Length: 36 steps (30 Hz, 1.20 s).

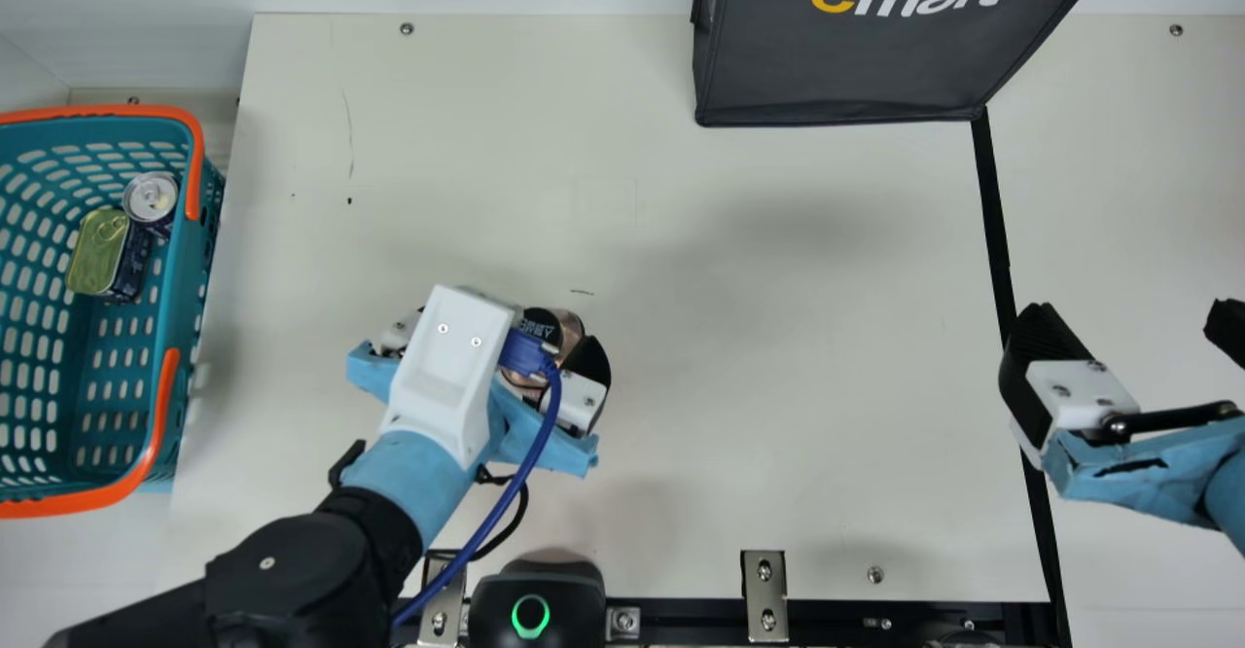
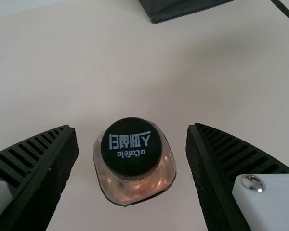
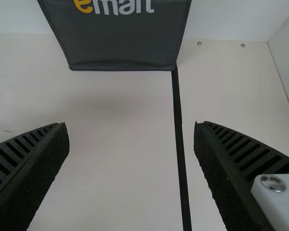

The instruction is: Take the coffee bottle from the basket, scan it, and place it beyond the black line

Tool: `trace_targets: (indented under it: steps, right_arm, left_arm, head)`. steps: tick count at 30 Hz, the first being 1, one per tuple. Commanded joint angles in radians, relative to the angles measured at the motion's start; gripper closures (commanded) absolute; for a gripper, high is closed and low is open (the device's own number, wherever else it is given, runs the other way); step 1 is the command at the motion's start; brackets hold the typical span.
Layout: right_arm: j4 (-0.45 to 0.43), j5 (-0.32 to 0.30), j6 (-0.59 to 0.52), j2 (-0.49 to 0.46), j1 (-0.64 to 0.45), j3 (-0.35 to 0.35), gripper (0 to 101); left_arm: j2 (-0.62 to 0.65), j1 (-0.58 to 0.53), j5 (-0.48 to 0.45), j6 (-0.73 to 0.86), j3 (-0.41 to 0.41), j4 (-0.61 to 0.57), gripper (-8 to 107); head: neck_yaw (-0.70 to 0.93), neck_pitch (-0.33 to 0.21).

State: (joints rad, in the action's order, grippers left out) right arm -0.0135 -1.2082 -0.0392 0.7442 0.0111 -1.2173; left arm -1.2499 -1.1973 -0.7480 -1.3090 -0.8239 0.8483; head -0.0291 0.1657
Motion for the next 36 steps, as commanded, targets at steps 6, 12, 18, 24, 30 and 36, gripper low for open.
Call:
trace_targets:
  steps: [6, 12, 18, 24, 30, 36]
  right_arm:
    - [0.000, 0.000, 0.000, 0.000, 0.000, 0.000, 10]
    - [0.000, 0.000, 0.000, 0.000, 0.000, 0.000, 10]
    - [0.000, 0.000, 0.000, 0.000, 0.000, 0.000, 10]
    - [0.000, 0.000, 0.000, 0.000, 0.000, 0.000, 10]
    - [0.000, 0.000, 0.000, 0.000, 0.000, 0.000, 10]
    - [0.000, 0.000, 0.000, 0.000, 0.000, 0.000, 10]
  left_arm:
    - [-0.022, -0.009, -0.010, -0.039, -0.006, 0.007, 9]
    - [-0.038, -0.005, -0.017, -0.064, -0.008, 0.014, 9]
    - [-0.053, 0.007, -0.025, -0.089, -0.010, 0.021, 9]
    - [-0.063, 0.015, -0.026, -0.099, -0.015, 0.006, 29]
    - [-0.070, 0.018, -0.025, -0.102, -0.021, -0.019, 69]
    - [-0.069, 0.027, -0.017, -0.089, -0.023, -0.038, 89]
  head:
    - [0.002, -0.027]
    - [0.002, -0.027]
    - [0.002, -0.027]
    - [0.002, -0.027]
    - [0.002, -0.027]
    - [0.002, -0.027]
